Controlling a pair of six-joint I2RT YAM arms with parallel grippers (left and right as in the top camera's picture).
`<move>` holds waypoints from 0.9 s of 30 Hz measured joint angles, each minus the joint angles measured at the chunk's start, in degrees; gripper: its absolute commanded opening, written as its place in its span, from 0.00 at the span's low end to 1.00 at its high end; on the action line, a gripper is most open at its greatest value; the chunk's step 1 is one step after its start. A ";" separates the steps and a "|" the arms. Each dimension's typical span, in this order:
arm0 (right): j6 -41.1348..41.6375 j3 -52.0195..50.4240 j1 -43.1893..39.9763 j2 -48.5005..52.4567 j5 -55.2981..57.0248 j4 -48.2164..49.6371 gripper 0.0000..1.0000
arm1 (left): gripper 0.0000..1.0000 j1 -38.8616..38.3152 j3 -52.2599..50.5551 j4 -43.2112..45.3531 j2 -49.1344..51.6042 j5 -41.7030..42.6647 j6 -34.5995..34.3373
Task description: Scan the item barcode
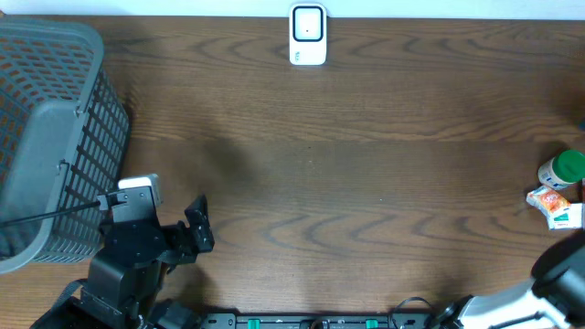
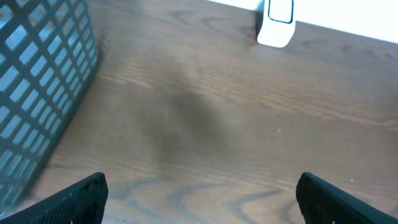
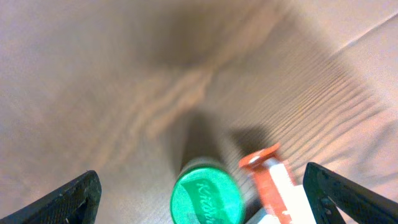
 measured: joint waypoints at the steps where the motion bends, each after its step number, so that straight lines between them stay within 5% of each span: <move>1: 0.00 0.15 0.00 -2.23 -0.07 0.74 0.99 | 0.97 0.00 -0.02 1.22 0.00 -0.24 0.20; 16: 3.72 1.11 7.21 -22.95 -14.99 20.63 0.99 | 0.97 0.17 -0.24 59.52 2.36 -18.49 24.65; 27: 6.34 1.14 15.39 -22.88 -15.87 19.54 0.99 | 0.97 1.40 -0.22 64.94 9.49 -27.67 57.48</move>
